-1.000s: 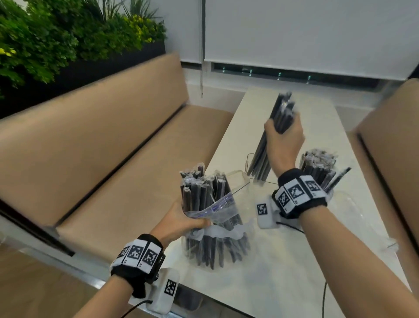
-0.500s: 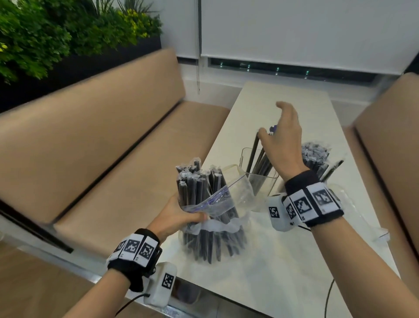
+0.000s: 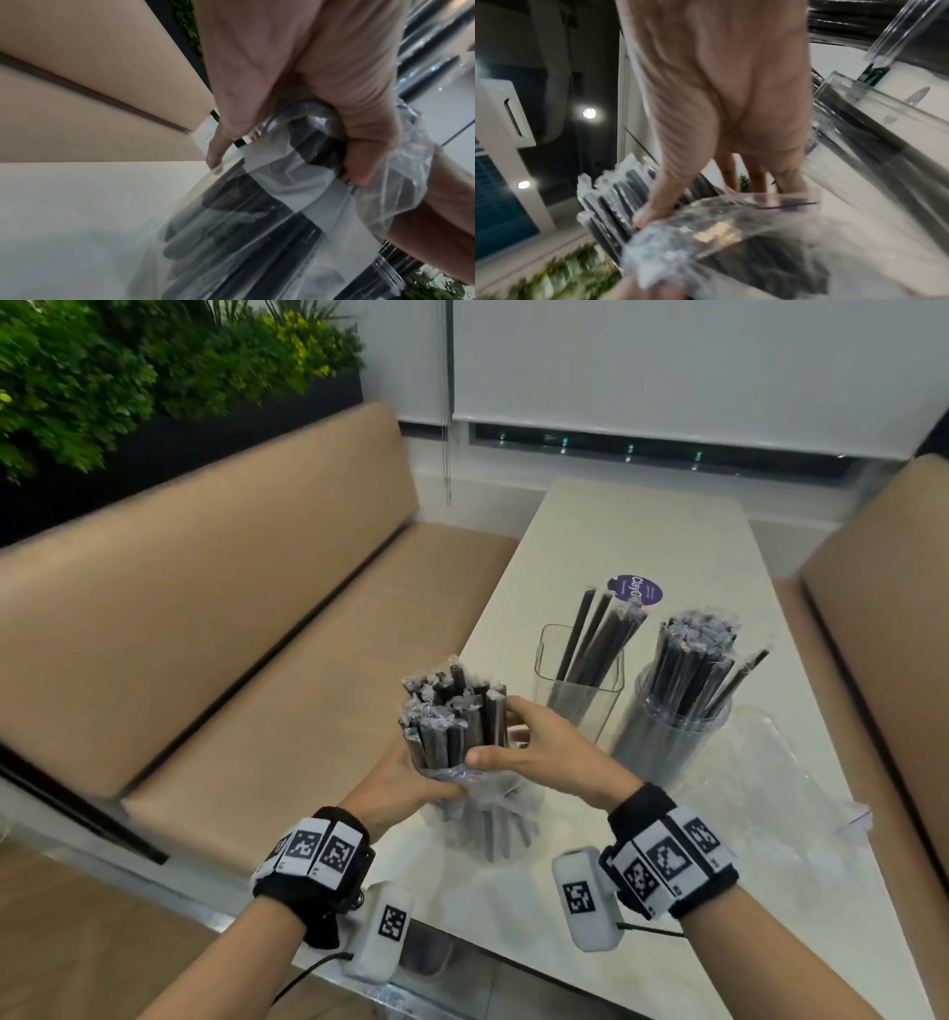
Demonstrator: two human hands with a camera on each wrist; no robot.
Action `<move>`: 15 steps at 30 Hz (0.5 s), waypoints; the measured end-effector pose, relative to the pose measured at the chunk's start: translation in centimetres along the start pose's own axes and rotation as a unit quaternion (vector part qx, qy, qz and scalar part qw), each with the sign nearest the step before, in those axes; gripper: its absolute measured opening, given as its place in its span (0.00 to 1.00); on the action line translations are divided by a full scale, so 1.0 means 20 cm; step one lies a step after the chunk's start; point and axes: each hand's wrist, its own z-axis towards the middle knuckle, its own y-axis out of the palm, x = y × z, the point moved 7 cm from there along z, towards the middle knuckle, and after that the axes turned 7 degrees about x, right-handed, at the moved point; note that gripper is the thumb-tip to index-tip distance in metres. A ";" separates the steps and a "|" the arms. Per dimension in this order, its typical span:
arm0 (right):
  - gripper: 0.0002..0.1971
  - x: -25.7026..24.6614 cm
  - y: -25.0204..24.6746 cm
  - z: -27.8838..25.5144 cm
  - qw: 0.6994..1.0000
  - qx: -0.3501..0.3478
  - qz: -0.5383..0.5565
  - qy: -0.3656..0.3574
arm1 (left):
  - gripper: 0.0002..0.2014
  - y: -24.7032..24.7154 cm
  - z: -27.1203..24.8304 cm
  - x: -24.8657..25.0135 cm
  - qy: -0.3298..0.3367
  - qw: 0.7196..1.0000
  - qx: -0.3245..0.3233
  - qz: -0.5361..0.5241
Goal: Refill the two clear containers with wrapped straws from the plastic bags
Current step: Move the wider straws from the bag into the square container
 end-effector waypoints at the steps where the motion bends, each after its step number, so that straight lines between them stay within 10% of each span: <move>1: 0.34 -0.01 -0.01 0.00 1.000 0.011 0.005 -0.022 | 0.25 0.00 0.00 0.00 -0.003 1.000 -0.006 -0.003; 15: 0.11 0.02 -0.06 0.01 0.994 0.042 0.081 -0.057 | 0.25 0.03 -0.03 0.06 -0.041 0.995 -0.072 -0.047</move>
